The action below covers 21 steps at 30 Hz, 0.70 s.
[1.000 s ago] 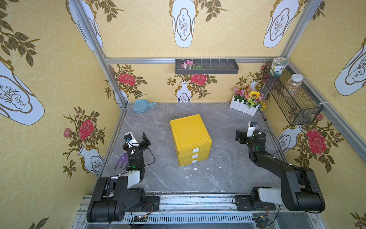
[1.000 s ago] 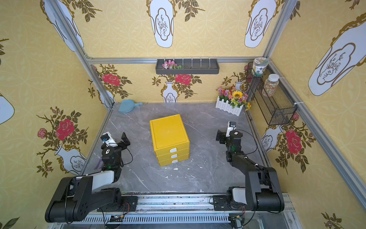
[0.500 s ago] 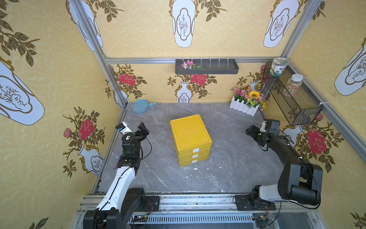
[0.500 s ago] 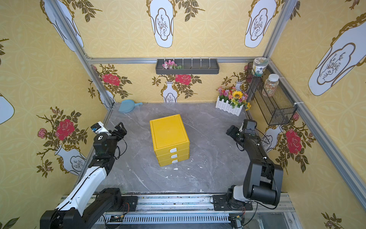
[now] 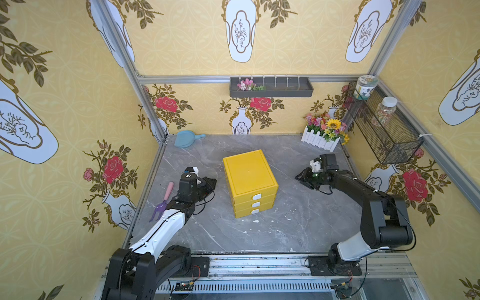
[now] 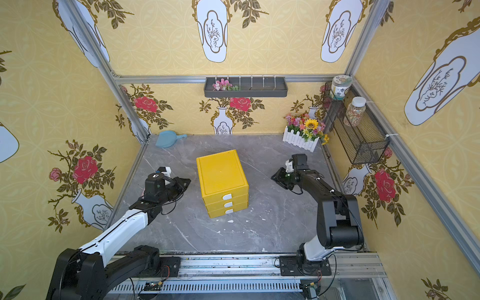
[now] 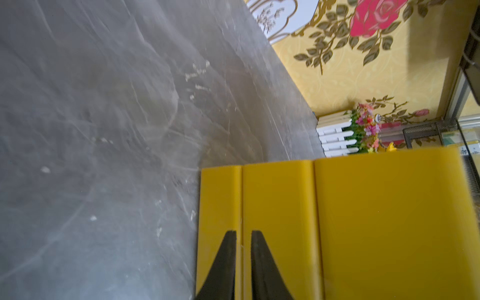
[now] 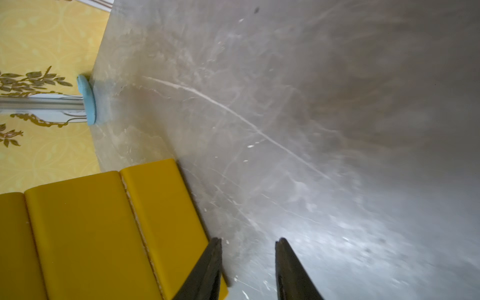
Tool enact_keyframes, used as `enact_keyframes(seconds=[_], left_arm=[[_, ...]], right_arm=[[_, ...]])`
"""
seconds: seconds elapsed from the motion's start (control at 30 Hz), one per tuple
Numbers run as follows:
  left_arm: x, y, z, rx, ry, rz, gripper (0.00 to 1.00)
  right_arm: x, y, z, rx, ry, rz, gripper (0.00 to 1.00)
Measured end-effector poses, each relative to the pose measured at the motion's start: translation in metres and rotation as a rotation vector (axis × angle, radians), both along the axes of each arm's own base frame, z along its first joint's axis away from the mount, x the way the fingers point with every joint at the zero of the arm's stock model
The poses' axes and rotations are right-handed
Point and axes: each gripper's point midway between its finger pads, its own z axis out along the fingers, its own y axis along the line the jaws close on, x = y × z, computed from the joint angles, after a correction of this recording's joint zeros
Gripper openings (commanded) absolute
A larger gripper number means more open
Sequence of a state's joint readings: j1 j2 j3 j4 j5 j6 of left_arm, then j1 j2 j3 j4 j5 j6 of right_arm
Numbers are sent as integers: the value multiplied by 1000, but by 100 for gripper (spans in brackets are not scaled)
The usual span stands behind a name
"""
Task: Take the seed bags out of the drawer
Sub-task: Adjust the storage box at the center of the board.
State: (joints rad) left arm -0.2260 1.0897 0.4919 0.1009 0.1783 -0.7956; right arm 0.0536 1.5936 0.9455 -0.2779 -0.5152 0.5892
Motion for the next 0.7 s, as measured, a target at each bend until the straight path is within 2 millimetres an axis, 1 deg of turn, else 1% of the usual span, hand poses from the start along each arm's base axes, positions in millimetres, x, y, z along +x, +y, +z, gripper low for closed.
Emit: enact_keyframes(seconds=[0.07,0.17,0.23,0.33,0.47,0.63,0.7], left_arm=[[-9,-10,-10,-30,41,-31,15],[-18,-16,-25,-74,96,-40,14],[-25,-25,-35,-97,135,-66,13],[-31,-39,-38,-112,152,-117,13],[-36,-50,-39,-131,160,-155,13],[-42,-52,-44,-134,174,-166,14],[-47,-53,-47,-137,183,-175,15]], right_arm=[[10,22,0,15,-1,41,39],[26,56,-1,31,2,104,39],[37,75,-1,45,2,130,38],[48,100,-2,63,-4,175,38],[55,124,-5,93,9,212,37],[58,154,-7,124,12,270,36],[60,161,-7,135,8,282,32]])
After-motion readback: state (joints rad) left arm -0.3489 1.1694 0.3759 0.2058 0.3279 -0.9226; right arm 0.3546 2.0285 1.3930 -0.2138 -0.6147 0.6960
